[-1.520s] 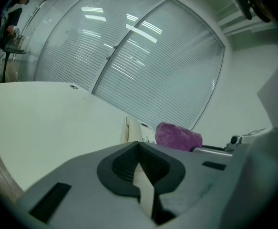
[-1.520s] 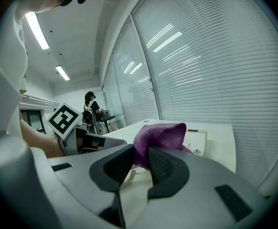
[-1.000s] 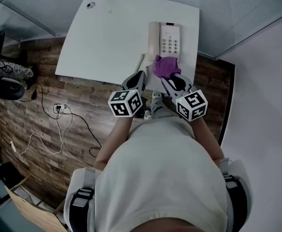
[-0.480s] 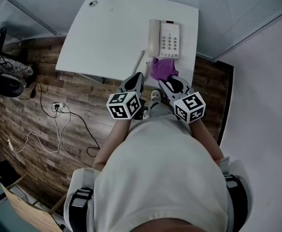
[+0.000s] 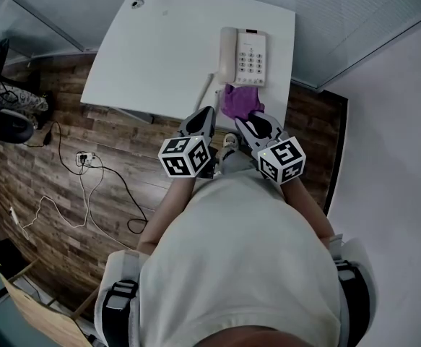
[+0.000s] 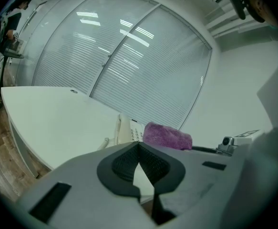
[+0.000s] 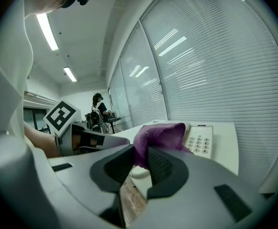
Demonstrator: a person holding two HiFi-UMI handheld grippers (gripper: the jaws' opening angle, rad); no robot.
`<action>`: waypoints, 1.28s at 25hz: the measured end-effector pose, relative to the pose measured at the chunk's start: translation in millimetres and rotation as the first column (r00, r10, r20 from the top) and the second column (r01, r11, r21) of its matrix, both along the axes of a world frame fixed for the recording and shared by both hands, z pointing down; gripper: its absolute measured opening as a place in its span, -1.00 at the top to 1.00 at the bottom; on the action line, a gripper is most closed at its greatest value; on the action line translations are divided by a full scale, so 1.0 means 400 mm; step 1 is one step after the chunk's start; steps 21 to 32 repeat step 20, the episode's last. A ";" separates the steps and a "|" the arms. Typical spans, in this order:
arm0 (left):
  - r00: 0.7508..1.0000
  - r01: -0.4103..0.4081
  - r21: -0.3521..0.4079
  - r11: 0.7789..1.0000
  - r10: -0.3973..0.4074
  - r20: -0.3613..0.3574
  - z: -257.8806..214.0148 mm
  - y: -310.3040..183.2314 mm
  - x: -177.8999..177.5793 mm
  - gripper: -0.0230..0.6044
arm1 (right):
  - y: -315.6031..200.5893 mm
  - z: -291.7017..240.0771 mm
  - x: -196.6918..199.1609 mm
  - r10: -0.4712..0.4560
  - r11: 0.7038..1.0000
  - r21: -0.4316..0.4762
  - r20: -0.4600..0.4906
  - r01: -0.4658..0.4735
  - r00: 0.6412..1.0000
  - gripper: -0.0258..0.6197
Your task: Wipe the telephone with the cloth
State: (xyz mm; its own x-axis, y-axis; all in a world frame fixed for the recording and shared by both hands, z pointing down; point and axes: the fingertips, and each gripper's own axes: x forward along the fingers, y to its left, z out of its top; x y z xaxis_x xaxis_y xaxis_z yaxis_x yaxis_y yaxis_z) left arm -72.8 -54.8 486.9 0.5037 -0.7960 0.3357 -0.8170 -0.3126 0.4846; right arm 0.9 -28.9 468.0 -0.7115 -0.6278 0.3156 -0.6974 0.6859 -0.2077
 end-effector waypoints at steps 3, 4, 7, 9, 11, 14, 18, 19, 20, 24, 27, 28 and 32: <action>1.000 -0.005 0.002 1.000 0.005 -0.001 -0.002 0.001 0.004 0.86 | 0.000 -0.001 0.001 0.002 1.000 -0.001 0.001 -0.002 1.000 0.63; 1.000 -0.007 0.003 1.000 0.007 0.000 -0.002 0.001 0.006 0.86 | 0.000 -0.001 0.001 0.001 1.000 0.001 0.001 -0.001 1.000 0.63; 1.000 -0.009 0.003 1.000 0.009 0.002 -0.001 0.002 0.009 0.86 | 0.000 -0.001 0.001 0.000 1.000 0.001 0.003 0.000 1.000 0.63; 1.000 -0.008 0.000 1.000 0.008 0.002 0.001 0.001 0.009 0.86 | -0.002 -0.001 0.000 -0.003 1.000 0.000 0.003 0.003 1.000 0.63; 1.000 -0.007 -0.004 1.000 0.007 0.002 0.002 -0.001 0.009 0.86 | -0.005 -0.002 0.000 -0.005 1.000 -0.001 0.002 0.005 1.000 0.63; 1.000 -0.005 -0.008 1.000 0.005 0.001 0.005 0.001 0.011 0.86 | -0.005 -0.001 0.002 -0.005 1.000 -0.002 0.004 0.005 1.000 0.63; 1.000 -0.004 -0.013 1.000 0.004 0.001 0.010 0.006 0.014 0.86 | -0.001 0.002 0.006 -0.007 1.000 -0.004 0.002 0.008 1.000 0.63; 1.000 -0.004 -0.015 1.000 0.004 0.000 0.011 0.006 0.015 0.86 | -0.001 0.003 0.007 -0.008 1.000 -0.004 0.001 0.008 1.000 0.63; 1.000 -0.004 -0.017 1.000 0.004 -0.001 0.011 0.007 0.015 0.86 | -0.001 0.003 0.007 -0.009 1.000 -0.005 0.001 0.009 1.000 0.63; 1.000 -0.004 -0.017 1.000 0.004 -0.001 0.011 0.007 0.015 0.86 | -0.001 0.003 0.007 -0.009 1.000 -0.005 0.001 0.009 1.000 0.63; 1.000 -0.004 -0.017 1.000 0.004 -0.001 0.011 0.007 0.015 0.86 | -0.001 0.003 0.007 -0.009 1.000 -0.005 0.001 0.009 1.000 0.63; 1.000 -0.004 -0.017 1.000 0.004 -0.001 0.011 0.007 0.015 0.86 | -0.001 0.003 0.007 -0.009 1.000 -0.005 0.001 0.009 1.000 0.63; 1.000 -0.004 -0.017 1.000 0.004 -0.001 0.011 0.007 0.015 0.86 | -0.001 0.003 0.007 -0.009 1.000 -0.005 0.001 0.009 1.000 0.63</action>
